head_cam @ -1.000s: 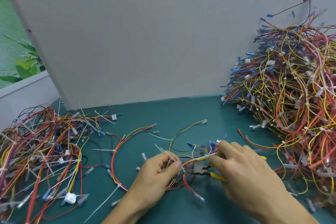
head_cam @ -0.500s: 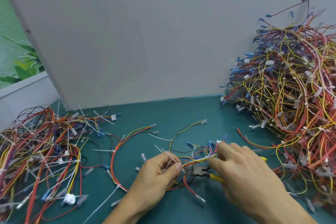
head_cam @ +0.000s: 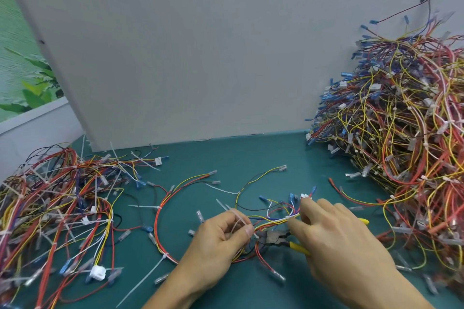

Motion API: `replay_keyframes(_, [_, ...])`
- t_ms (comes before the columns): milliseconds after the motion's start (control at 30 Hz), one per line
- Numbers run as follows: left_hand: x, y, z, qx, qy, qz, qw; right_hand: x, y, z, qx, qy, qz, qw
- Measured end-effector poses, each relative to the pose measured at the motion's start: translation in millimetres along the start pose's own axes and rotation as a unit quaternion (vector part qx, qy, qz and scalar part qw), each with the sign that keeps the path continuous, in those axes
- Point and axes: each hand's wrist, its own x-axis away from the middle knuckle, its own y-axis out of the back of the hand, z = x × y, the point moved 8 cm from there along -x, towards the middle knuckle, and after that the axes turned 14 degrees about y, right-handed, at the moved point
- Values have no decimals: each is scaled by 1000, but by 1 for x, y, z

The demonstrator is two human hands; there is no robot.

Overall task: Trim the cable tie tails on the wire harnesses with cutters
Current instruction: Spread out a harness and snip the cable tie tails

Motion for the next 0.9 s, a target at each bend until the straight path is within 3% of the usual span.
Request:
replay_keyframes(667, [3,0,-4,-44,-35,-19,998,2,-5,-1,-12,-10,34,999])
replay_keyframes(900, [0,5,5,93,6,-15,996,4,4,-11,-1,-34,7,999])
